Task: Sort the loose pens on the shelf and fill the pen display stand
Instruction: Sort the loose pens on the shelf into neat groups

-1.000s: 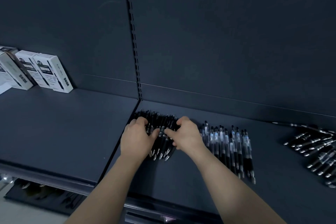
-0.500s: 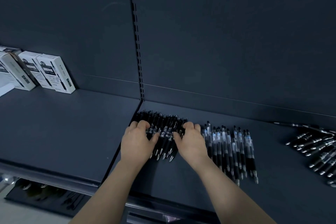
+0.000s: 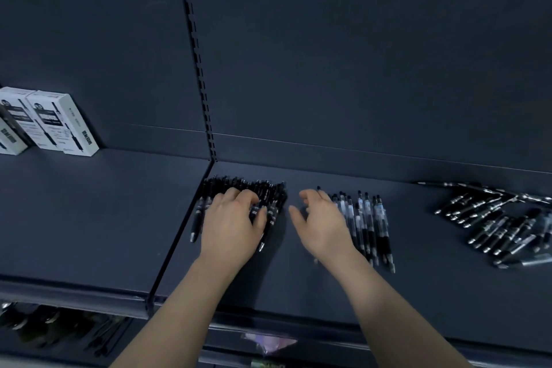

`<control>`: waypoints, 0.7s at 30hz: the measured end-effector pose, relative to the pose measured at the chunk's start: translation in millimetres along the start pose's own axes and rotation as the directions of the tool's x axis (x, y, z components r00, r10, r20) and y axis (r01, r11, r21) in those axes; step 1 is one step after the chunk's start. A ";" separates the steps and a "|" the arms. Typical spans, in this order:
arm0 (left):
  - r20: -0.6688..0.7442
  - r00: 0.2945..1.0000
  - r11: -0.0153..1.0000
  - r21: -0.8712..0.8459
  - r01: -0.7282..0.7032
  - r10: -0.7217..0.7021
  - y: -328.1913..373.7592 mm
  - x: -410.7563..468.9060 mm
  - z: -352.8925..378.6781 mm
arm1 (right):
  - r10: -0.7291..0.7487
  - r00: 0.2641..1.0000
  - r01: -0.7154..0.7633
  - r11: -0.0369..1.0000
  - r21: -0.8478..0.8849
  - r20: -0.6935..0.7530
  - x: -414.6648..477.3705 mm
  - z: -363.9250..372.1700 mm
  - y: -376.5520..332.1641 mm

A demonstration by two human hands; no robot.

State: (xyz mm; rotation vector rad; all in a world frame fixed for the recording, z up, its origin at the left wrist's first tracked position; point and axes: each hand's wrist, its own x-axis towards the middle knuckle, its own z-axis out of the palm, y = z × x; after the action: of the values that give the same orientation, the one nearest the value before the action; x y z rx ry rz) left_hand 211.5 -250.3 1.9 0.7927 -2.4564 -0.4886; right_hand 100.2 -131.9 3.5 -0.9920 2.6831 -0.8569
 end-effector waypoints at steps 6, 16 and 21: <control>0.011 0.979 0.979 0.015 -0.205 0.205 60.7 -1.9 16.0 | -0.039 0.987 0.021 0.994 -0.111 -0.159 -27.0 -50.6 41.2; 0.073 0.946 0.948 -0.002 -0.317 0.316 190.3 -10.6 82.1 | -0.021 0.982 -0.022 0.974 -0.225 -0.186 -61.6 -142.7 157.9; 0.109 0.933 0.939 -0.019 -0.343 0.343 263.4 -18.8 128.3 | 0.030 0.982 -0.076 0.967 -0.244 -0.186 -71.0 -189.5 237.6</control>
State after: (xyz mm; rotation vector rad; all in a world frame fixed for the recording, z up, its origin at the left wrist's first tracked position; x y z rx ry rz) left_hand 37.3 -14.5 16.6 0.3274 -2.6225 -0.4081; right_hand -37.9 147.3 22.1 -0.9243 3.0170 -0.6363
